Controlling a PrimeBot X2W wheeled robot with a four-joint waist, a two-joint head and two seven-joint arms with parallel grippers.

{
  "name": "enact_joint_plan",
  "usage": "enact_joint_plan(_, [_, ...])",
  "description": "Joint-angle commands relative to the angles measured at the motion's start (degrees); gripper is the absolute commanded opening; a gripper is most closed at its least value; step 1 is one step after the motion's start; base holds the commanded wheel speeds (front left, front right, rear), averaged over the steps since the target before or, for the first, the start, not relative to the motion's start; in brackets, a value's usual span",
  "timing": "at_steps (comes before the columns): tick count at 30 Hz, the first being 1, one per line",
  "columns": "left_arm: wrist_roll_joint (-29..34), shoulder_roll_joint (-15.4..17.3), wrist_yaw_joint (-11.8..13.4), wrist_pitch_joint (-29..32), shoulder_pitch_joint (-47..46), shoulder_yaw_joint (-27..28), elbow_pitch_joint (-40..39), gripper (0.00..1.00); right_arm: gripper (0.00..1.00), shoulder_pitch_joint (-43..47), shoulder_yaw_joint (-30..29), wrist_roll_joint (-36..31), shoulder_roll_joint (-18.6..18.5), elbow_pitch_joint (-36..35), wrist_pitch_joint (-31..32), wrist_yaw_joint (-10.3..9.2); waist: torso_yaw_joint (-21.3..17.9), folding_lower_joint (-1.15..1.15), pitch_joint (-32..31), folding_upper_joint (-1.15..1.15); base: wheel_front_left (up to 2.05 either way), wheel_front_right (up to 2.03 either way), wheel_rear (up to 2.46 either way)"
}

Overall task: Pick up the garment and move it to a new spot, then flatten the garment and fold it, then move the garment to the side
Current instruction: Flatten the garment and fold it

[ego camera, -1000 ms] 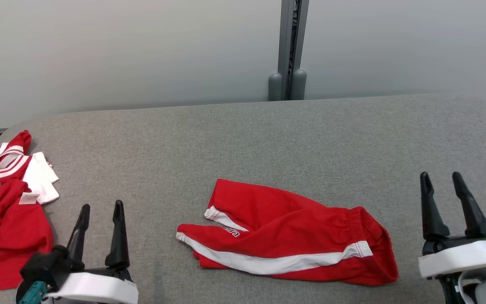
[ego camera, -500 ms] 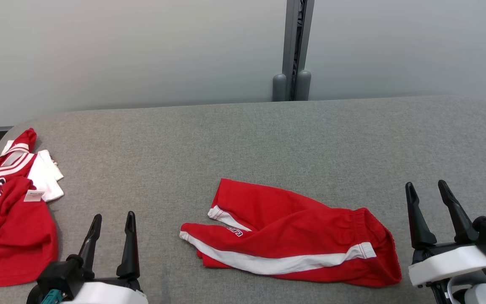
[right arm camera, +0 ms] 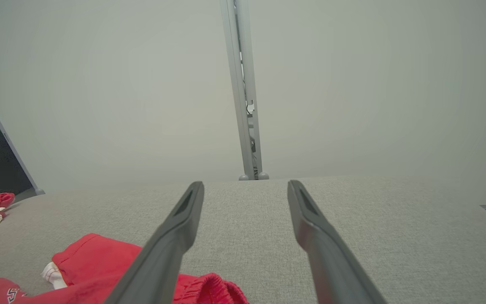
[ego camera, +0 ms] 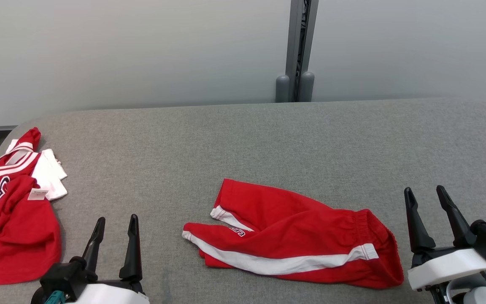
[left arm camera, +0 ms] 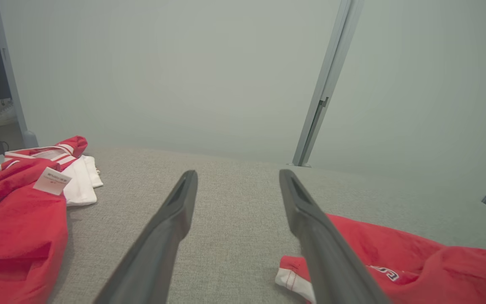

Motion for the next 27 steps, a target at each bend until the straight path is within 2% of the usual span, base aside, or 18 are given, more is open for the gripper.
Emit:
enact_joint_plan(1, [0.52,-0.08,-0.21,-0.14,-0.03,0.36,0.15,1.00,1.00,0.18,0.06,0.25,-0.32,-0.03,-0.47,0.12,0.05,0.00,0.06,0.00,0.00,0.00,0.00])
enact_joint_plan(27, [1.32,-0.77,-1.69,-0.15,-1.33,1.60,1.72,1.00,1.00,-0.79,0.50,0.87,0.11,0.73,-0.47,0.12,-0.37,0.00,0.45,0.00,0.00,0.00,0.00])
